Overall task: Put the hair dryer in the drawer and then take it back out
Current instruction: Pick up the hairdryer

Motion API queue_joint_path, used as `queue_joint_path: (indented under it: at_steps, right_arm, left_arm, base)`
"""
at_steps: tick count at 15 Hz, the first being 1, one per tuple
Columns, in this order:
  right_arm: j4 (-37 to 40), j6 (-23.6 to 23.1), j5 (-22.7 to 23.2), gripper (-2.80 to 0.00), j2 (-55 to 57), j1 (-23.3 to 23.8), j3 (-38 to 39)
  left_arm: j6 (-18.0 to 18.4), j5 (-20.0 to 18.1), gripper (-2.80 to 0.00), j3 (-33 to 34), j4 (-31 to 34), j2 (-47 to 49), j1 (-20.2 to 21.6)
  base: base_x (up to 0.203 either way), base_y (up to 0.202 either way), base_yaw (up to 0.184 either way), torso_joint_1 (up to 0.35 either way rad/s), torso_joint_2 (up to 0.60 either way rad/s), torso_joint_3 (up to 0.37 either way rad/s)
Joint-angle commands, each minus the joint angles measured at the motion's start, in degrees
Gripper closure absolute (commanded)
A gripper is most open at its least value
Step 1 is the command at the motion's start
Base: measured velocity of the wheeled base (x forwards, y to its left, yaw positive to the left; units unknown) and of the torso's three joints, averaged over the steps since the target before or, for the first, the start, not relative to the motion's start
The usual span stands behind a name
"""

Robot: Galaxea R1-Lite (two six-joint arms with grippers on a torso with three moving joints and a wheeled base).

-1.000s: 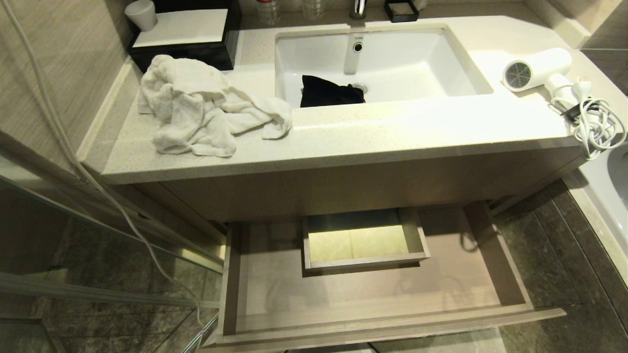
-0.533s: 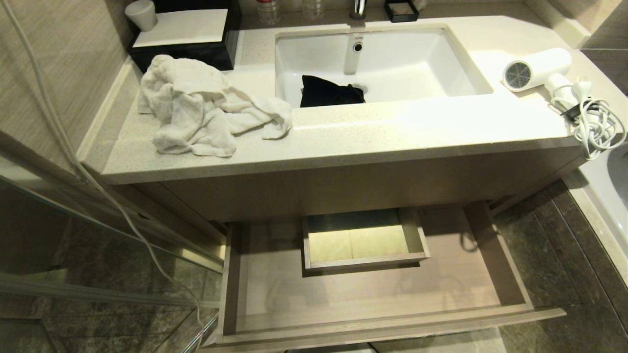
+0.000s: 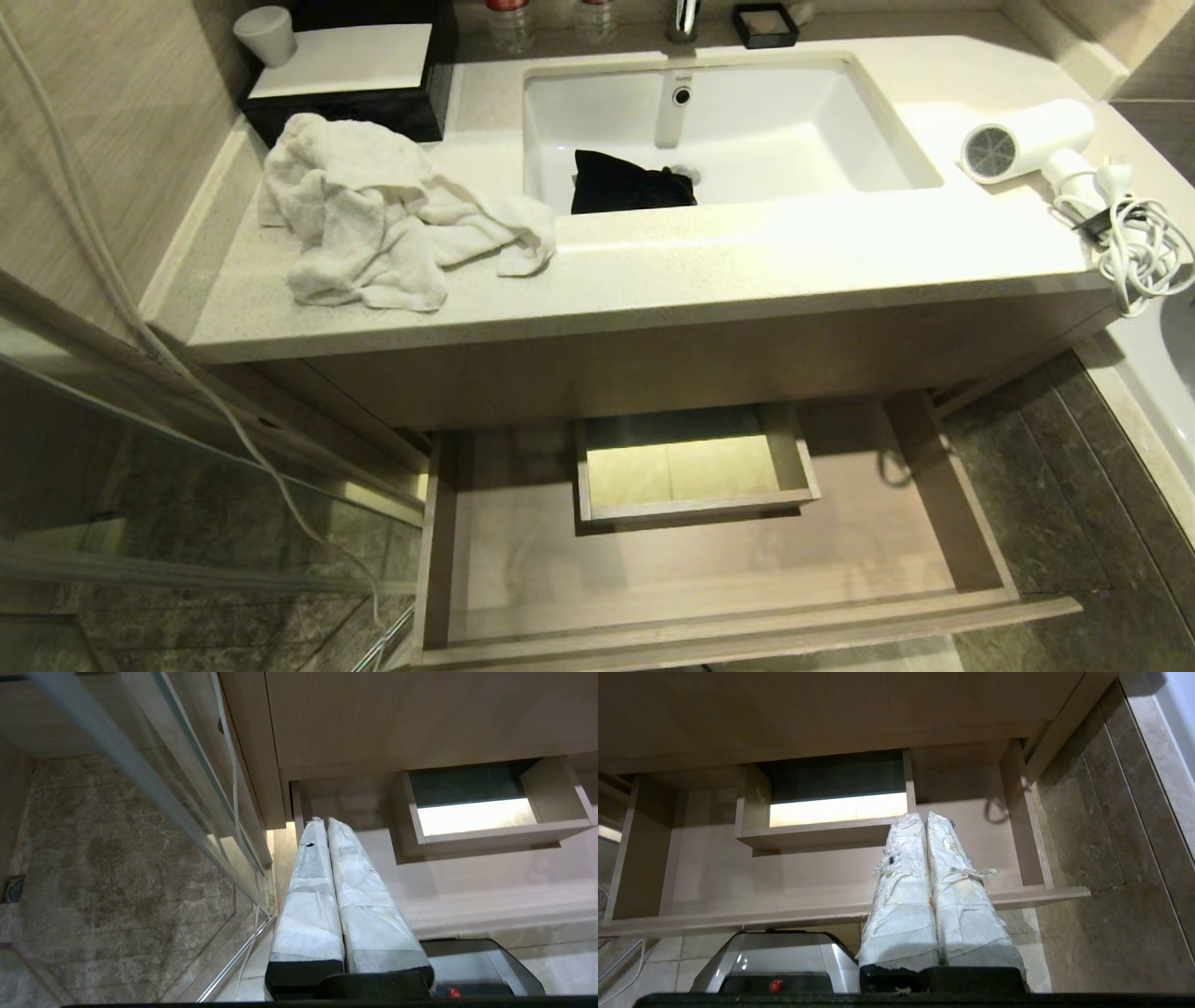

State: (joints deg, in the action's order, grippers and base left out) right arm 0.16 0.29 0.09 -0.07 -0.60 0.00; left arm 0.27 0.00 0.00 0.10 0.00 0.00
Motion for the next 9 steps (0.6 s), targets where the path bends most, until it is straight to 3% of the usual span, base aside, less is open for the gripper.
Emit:
queue_joint_path:
  at_steps: [1,9]
  right_arm:
    - [0.0,0.1,0.0,0.00,-0.1,0.0,0.1]
    - [0.0,0.4,0.0,0.00,0.0,0.0,0.1]
  left_arm:
    - [0.0,0.0,0.00,0.1,0.0,0.0,0.0]
    - [0.0,0.0,0.00,0.1,0.0,-0.1,0.0]
  base:
    - [0.000,0.000,0.000,0.254,0.00,0.226]
    - [0.000,0.000,0.000,0.301,-0.06,0.235]
